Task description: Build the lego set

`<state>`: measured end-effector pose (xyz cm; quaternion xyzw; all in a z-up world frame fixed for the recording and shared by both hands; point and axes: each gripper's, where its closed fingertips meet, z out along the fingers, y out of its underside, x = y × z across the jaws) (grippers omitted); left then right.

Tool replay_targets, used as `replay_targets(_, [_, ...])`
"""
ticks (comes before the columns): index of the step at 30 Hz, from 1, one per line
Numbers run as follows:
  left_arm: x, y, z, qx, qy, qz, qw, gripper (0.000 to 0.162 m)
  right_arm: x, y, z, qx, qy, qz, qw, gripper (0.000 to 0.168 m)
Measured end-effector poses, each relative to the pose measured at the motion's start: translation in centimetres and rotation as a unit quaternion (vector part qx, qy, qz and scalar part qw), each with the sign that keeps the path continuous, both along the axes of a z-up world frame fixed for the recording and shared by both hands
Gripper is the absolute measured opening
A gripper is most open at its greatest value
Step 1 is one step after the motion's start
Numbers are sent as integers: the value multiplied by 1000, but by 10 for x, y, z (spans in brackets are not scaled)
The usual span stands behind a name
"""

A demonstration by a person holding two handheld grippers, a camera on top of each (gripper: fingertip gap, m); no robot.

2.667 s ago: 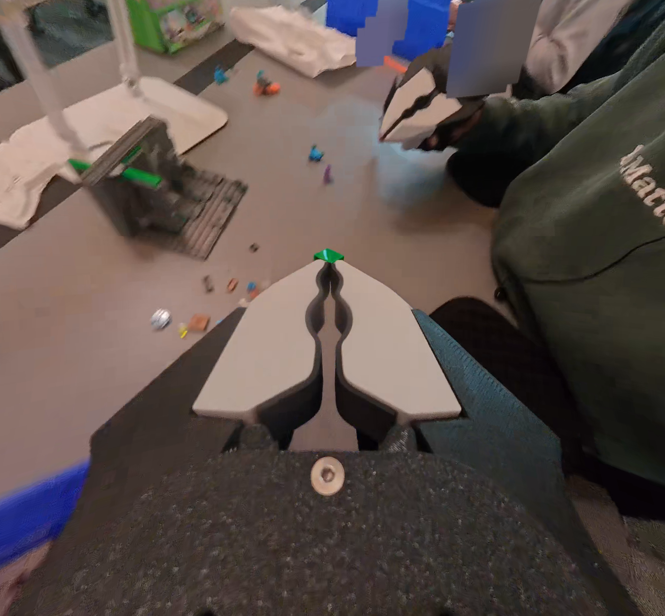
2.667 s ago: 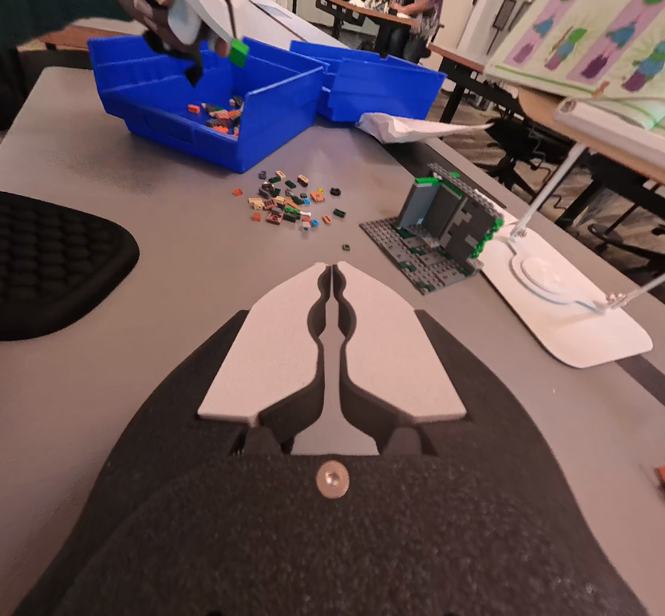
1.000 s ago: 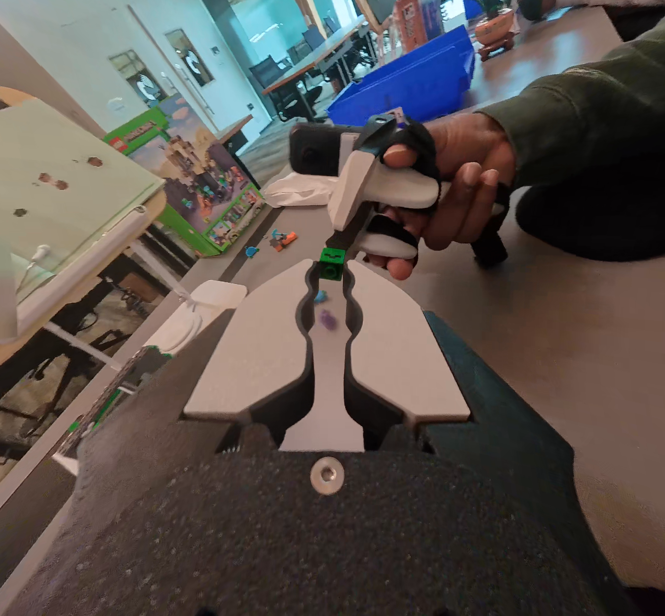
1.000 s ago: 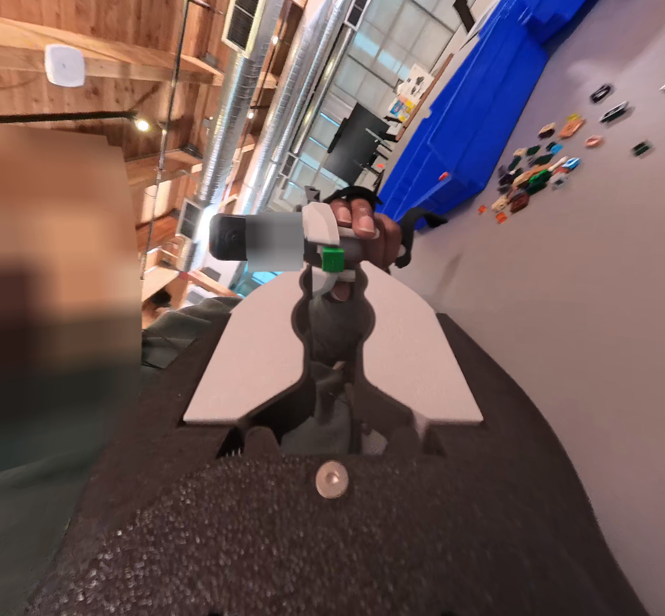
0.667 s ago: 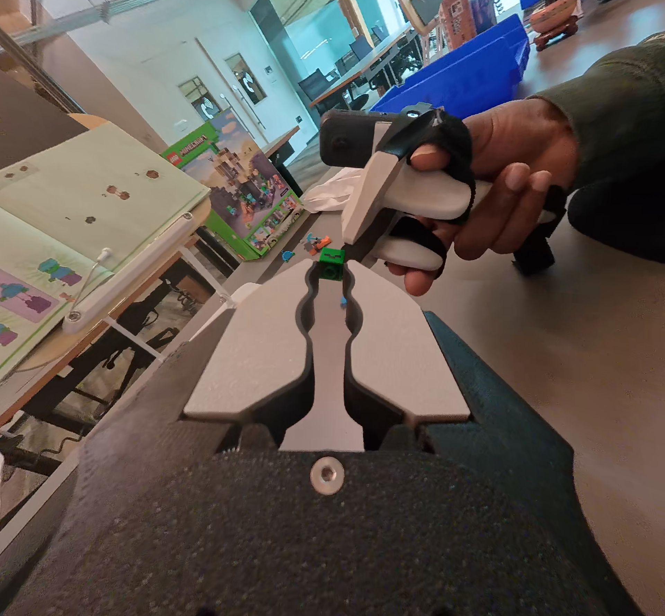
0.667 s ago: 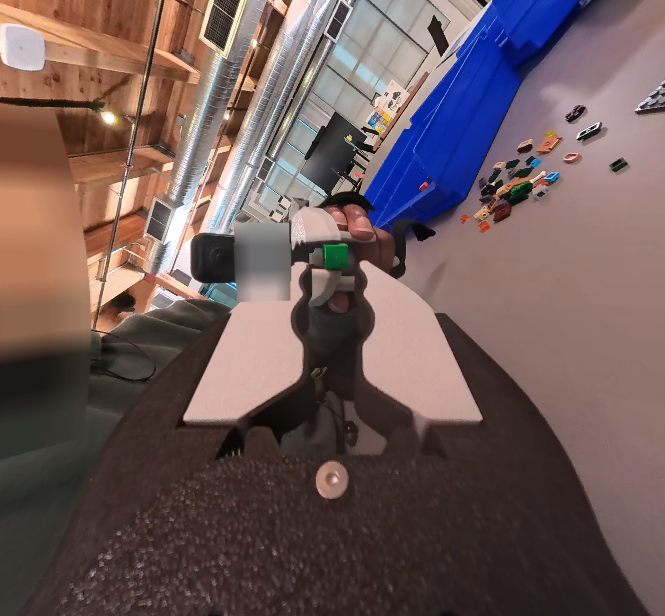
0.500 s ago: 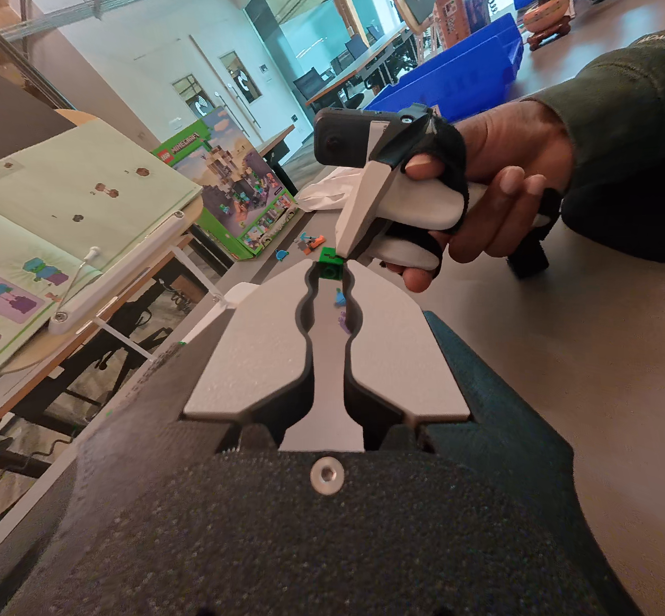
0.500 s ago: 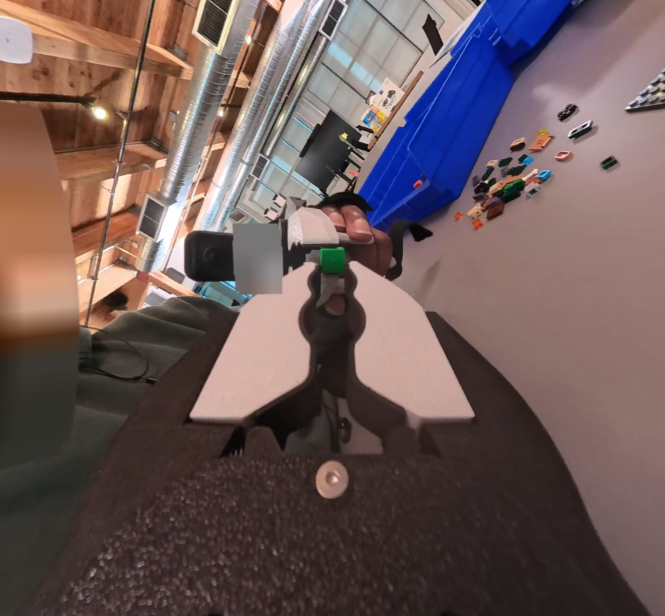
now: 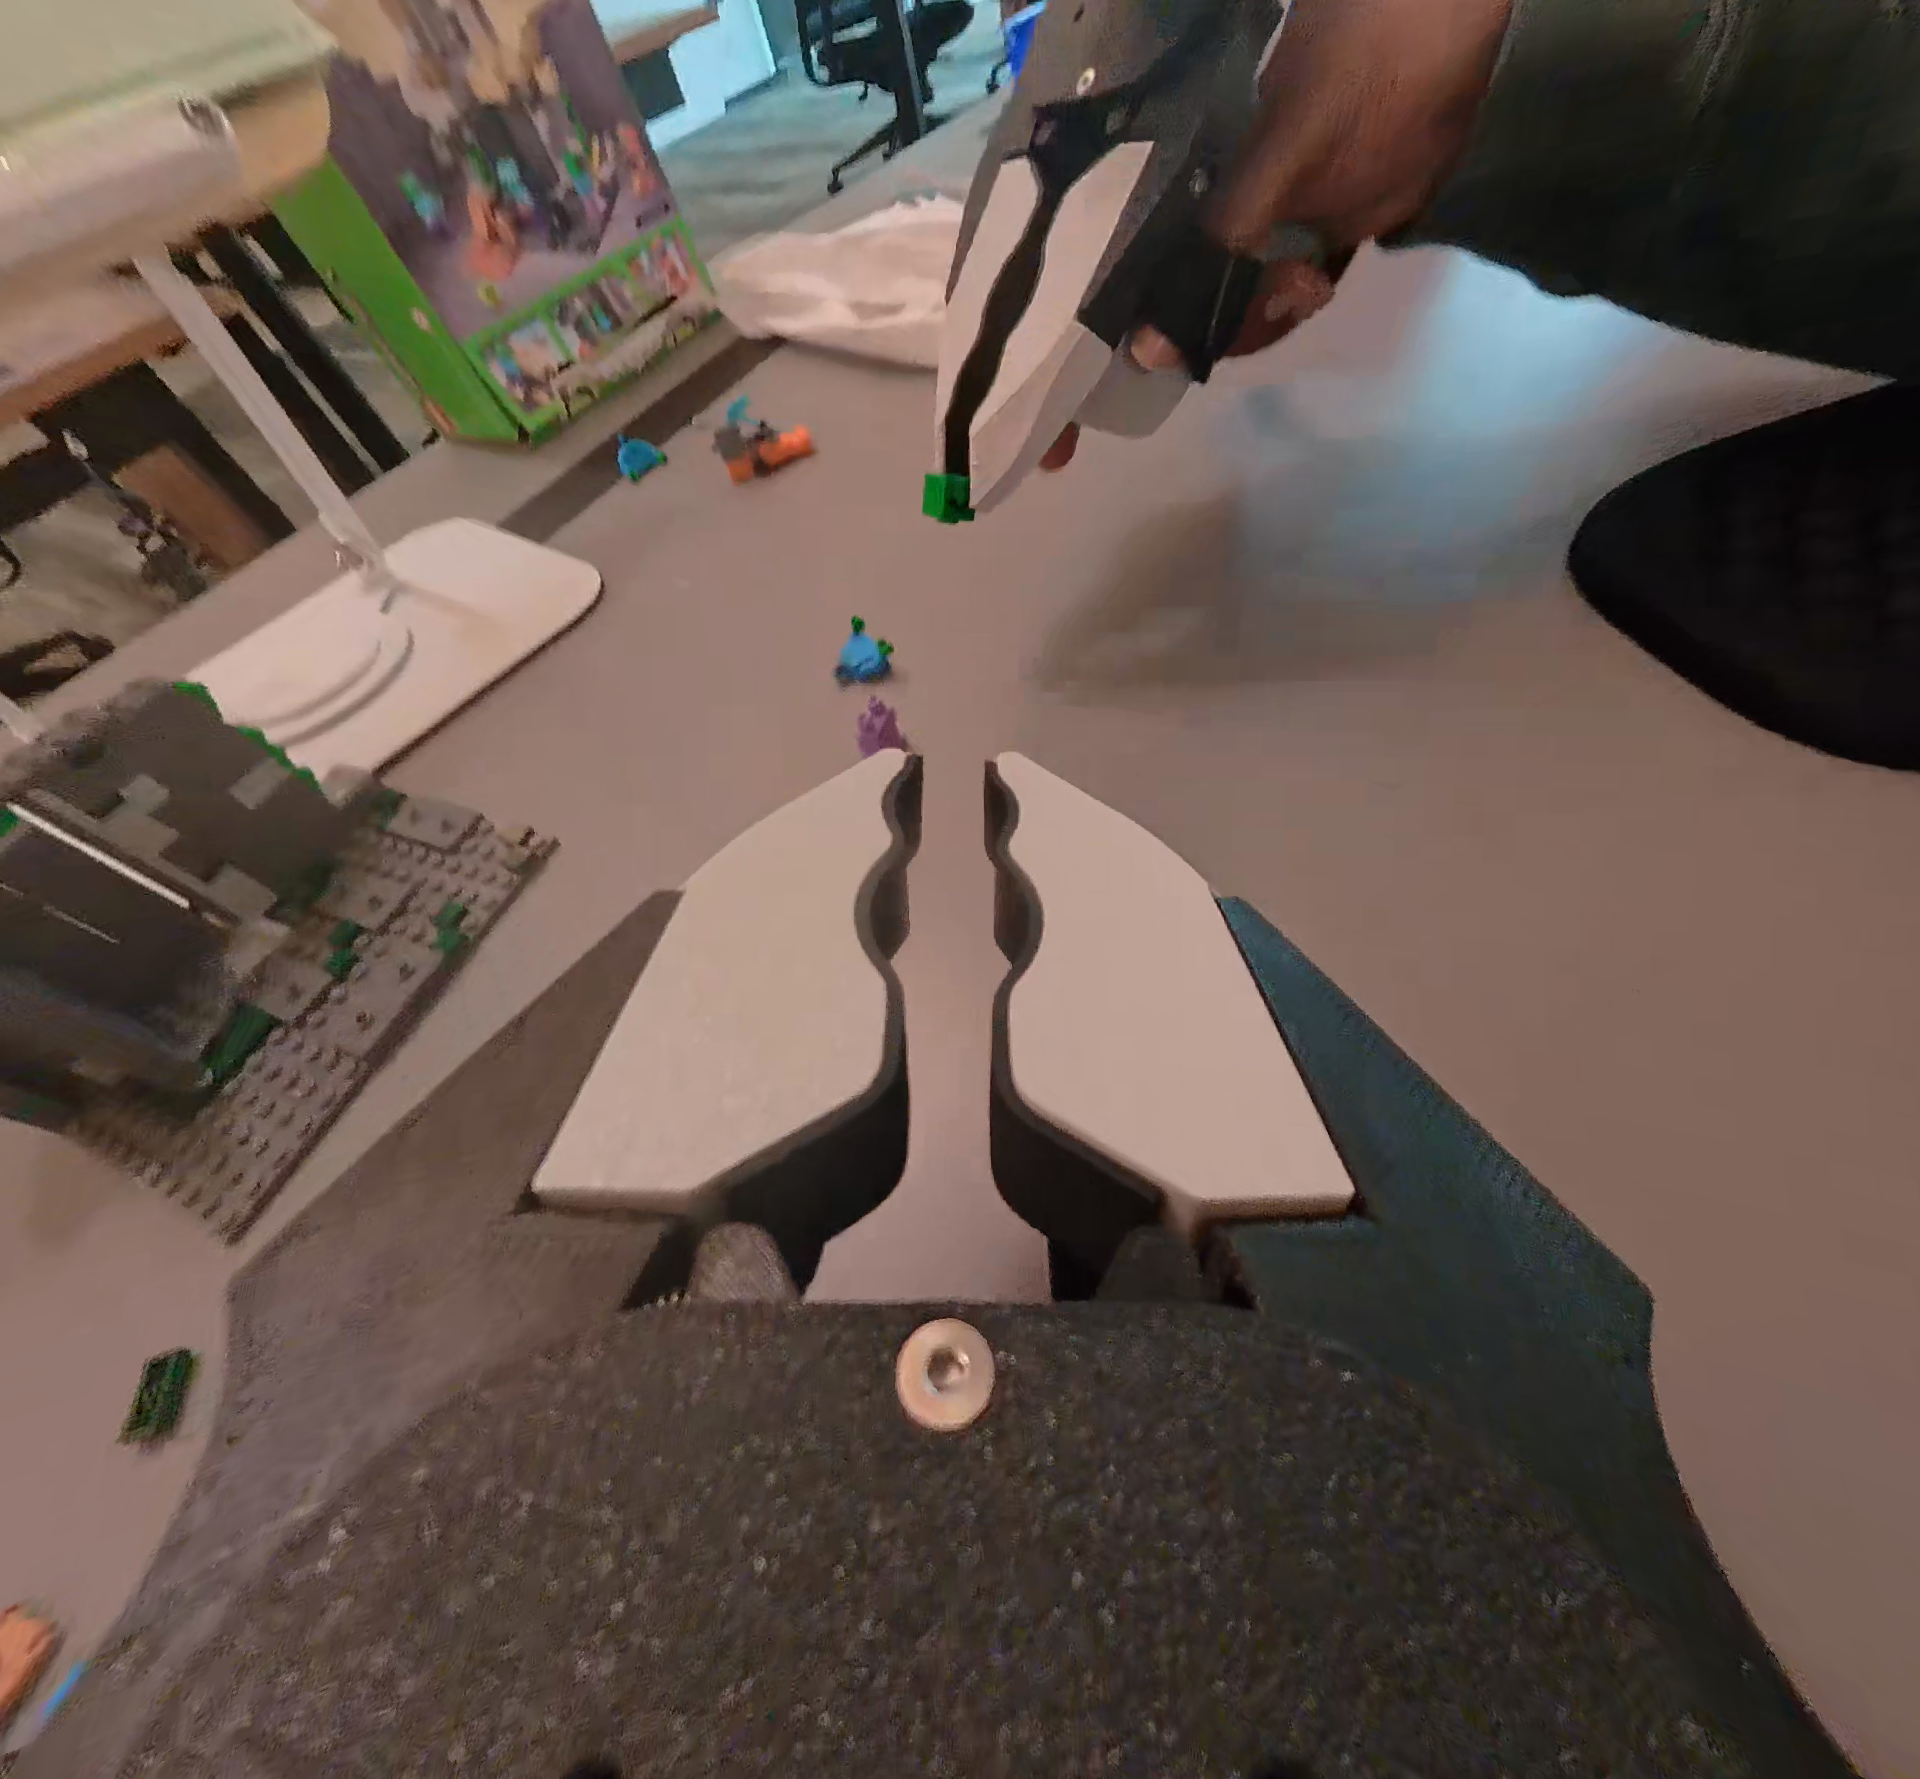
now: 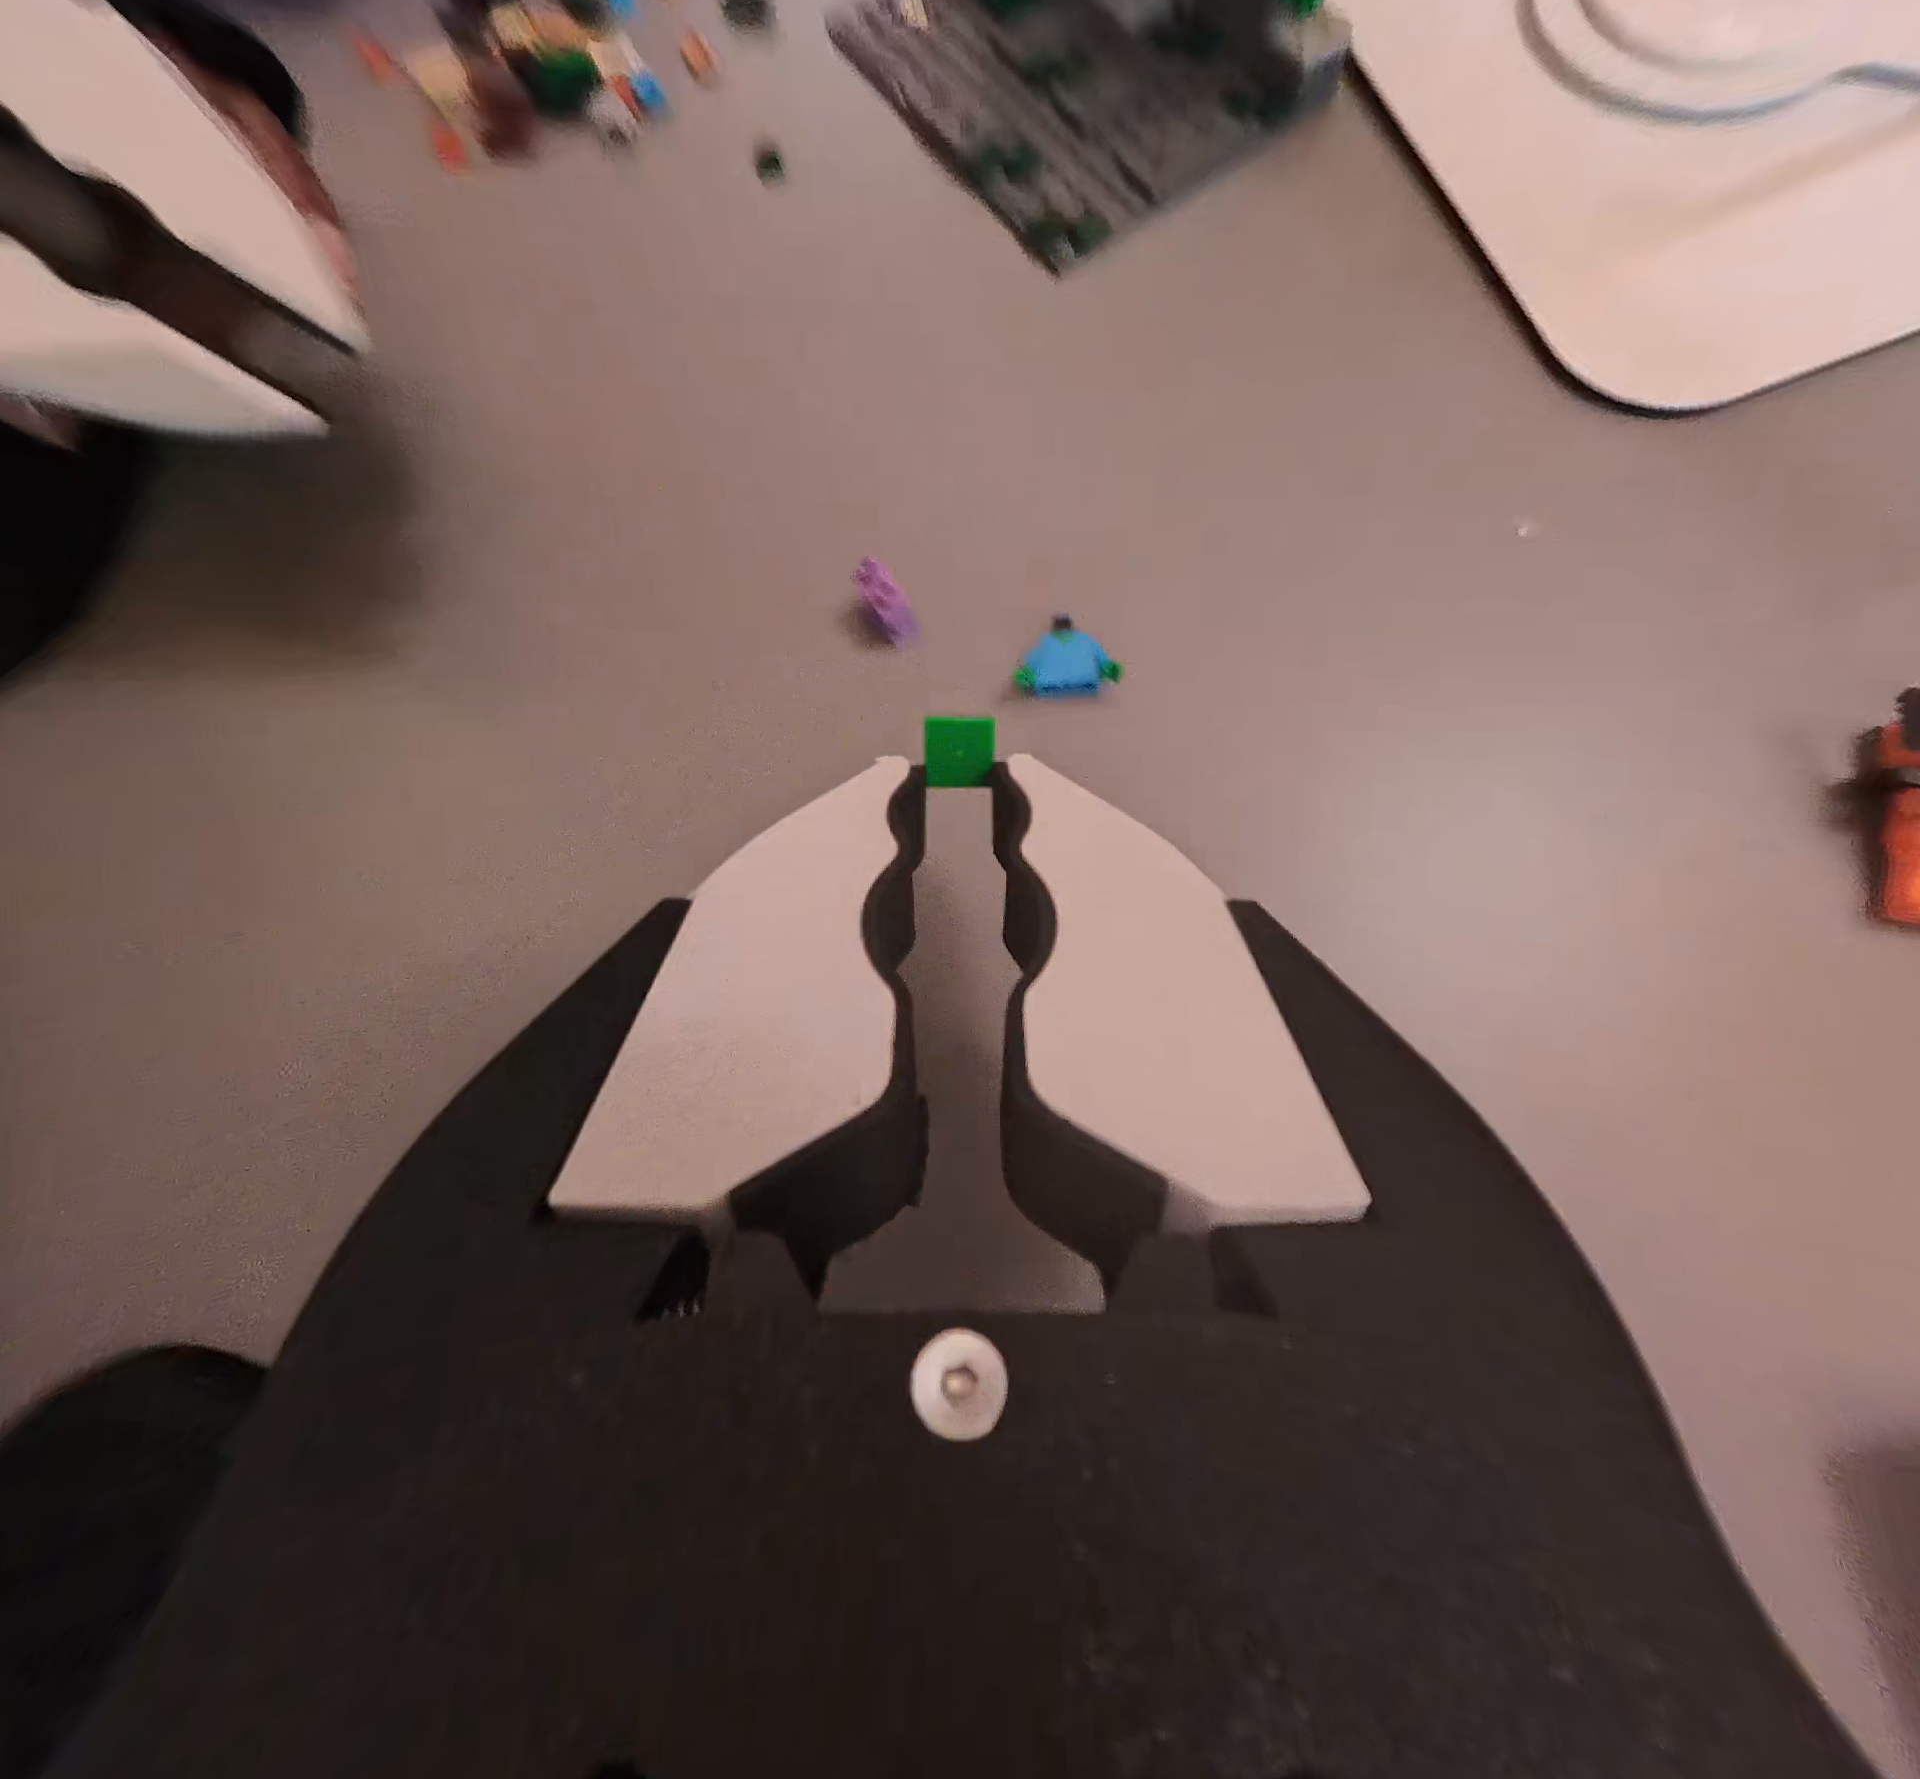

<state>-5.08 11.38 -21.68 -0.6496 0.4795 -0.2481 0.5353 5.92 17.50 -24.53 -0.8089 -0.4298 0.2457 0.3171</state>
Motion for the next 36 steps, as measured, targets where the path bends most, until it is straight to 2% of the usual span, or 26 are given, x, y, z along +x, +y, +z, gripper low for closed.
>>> replay_targets(3, [-2,5,-12,-11,20,13,1000,10,3,6,-19,15,-80,50,995,12])
replay_targets(8, [-5,9,-24,4,56,24,998,9,2,10,-38,51,-185,140,971,12])
replay_targets(14, [-6,10,-28,-3,61,24,998,10,0,12,-47,49,-192,160,967,12])
replay_targets(17, [-7,11,-31,-10,63,25,998,10,0,14,-48,49,-182,153,970,18])
replay_targets(20, [-8,12,-34,-15,66,25,997,10,-3,14,-40,51,-152,144,977,21])
replay_targets(26, [-8,12,-37,-25,69,24,997,11,-4,12,-5,83,-82,103,988,26])
replay_targets(31, [-6,16,-39,-37,68,32,997,11,-10,16,29,97,19,-16,995,24])
replay_targets(36, [14,29,-34,-67,58,27,996,19,-24,18,42,87,133,-122,980,24])
